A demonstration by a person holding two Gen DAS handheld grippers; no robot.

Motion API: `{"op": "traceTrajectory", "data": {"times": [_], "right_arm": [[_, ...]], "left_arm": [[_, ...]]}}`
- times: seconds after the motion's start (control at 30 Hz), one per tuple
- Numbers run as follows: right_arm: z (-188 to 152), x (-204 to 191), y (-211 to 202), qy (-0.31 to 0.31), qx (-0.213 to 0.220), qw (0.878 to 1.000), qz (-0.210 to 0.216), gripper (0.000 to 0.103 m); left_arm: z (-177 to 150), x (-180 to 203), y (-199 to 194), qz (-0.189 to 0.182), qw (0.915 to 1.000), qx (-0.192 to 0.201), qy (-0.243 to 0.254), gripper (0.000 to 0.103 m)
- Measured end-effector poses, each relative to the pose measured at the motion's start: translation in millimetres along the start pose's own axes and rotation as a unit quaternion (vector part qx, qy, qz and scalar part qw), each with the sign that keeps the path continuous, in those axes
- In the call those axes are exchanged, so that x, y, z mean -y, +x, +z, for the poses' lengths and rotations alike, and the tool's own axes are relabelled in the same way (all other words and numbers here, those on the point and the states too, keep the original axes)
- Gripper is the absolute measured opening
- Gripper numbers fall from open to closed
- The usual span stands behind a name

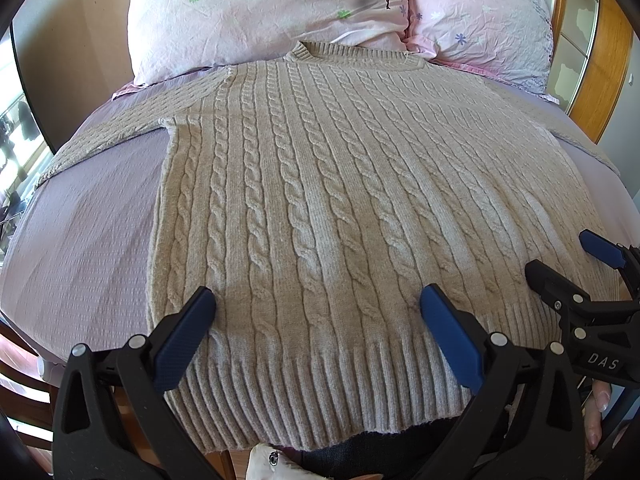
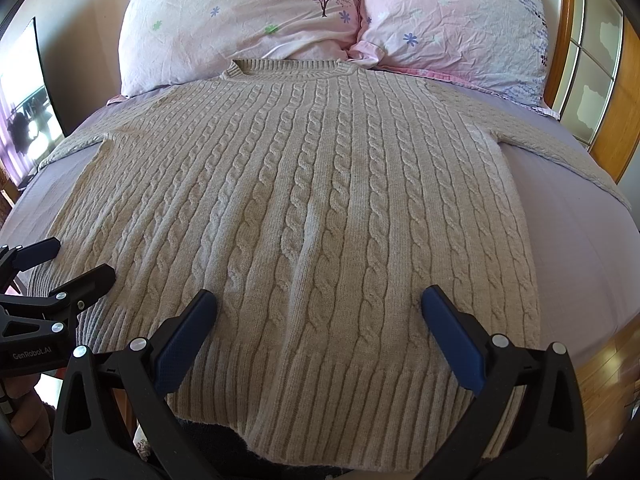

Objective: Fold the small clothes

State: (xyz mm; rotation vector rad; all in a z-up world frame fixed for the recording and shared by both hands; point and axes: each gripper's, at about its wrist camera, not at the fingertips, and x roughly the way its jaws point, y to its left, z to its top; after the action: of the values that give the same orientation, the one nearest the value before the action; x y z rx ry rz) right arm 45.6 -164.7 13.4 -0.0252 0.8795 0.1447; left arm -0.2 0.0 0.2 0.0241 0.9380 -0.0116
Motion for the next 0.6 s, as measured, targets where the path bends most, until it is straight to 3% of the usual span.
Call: {"op": "traceTrajectory", "data": {"times": [0.6], "right_arm": [[1.6, 0.2, 1.4, 0.001, -0.011, 1.000, -0.002, 0.102]], "left_arm": [[3.1, 2.3, 1.2, 0.000, 1.0000, -0.008, 0.001, 0.101]]}}
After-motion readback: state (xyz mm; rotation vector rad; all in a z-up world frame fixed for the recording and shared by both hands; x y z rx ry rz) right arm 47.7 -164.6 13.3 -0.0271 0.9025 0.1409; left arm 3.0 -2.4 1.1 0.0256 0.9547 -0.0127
